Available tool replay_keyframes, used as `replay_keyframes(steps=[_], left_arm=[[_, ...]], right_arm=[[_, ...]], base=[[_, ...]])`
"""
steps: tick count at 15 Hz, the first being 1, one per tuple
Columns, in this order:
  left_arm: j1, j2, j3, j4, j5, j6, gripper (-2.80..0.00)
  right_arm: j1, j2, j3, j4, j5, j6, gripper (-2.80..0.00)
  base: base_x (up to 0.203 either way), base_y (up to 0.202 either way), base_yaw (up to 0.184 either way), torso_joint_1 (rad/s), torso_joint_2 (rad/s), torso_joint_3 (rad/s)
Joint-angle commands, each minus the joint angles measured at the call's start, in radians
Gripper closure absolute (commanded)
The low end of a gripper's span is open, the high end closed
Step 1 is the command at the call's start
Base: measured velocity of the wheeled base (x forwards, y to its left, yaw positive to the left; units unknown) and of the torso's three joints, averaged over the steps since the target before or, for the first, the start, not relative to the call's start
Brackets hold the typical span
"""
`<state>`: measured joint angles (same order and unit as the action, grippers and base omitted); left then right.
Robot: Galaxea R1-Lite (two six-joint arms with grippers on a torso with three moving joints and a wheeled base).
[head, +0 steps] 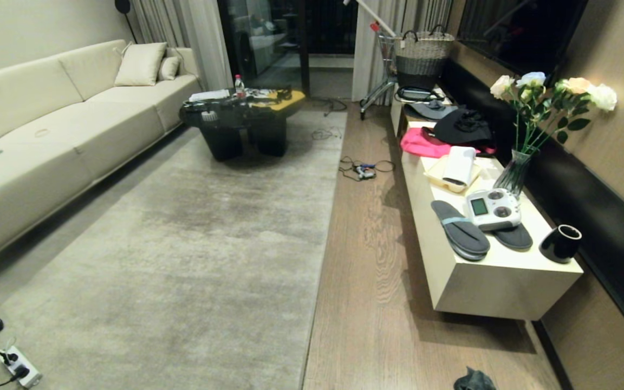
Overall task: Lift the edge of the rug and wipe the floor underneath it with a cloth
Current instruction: Pick up the rag
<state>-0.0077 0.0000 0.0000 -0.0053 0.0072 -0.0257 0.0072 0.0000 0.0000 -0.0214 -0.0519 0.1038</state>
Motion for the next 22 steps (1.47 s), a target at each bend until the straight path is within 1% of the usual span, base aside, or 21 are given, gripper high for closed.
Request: replay_keyframes(steps=[1,8,18,22], left_arm=[[0.000,0.000,0.000,-0.001,0.000,0.000,0.00],[0.000,0.001,0.000,-0.001,0.000,0.000,0.00],[0.000,0.000,0.000,-0.001,0.000,0.000,0.00],[0.000,0.000,0.000,-0.001,0.000,0.000,0.00]], right_arm=[[0.000,0.002,0.000,0.000,0.000,0.000,0.00],[0.000,0.002,0.000,0.000,0.000,0.000,0.00],[0.000,0.001,0.000,0.000,-0.002,0.000,0.00],[0.000,0.002,0.000,0.000,-0.002,0.000,0.00]], base=[[0.000,0.000,0.000,-0.076,0.46,0.398],[0.000,0.000,0.000,-0.021,0.44,0.415],[0.000,0.000,0.000,0.000,0.01,0.016],[0.000,0.000,0.000,0.009,0.10,0.102]])
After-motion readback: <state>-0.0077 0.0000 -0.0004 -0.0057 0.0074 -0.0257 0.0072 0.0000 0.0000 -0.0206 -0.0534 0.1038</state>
